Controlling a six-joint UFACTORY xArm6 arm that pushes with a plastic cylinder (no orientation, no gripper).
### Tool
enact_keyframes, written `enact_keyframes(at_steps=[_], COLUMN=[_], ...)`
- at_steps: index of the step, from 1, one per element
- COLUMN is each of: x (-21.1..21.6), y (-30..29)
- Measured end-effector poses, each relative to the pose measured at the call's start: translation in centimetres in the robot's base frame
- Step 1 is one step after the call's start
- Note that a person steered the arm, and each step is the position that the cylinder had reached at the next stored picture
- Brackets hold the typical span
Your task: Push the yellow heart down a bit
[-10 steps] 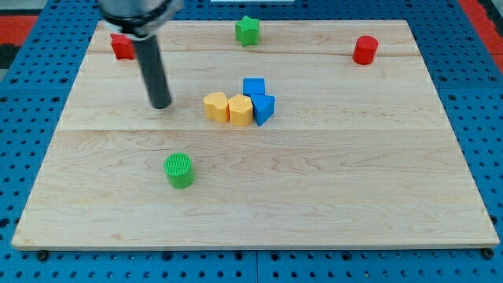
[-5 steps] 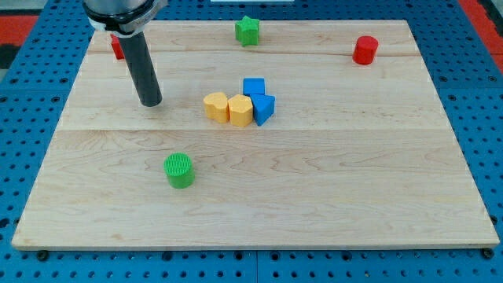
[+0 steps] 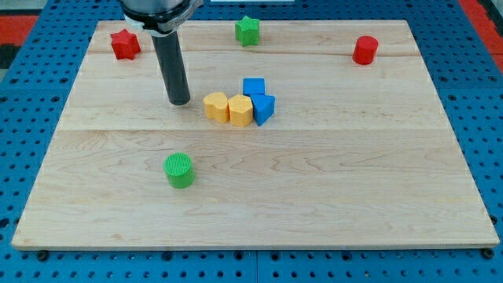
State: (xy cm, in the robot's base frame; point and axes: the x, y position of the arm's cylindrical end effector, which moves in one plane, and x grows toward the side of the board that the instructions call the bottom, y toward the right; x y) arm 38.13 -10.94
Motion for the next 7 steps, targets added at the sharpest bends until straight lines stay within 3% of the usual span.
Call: enact_keyframes(at_steps=[4, 5, 7], x=[0.6, 2.7, 3.4], y=[3.7, 4.3, 9.6])
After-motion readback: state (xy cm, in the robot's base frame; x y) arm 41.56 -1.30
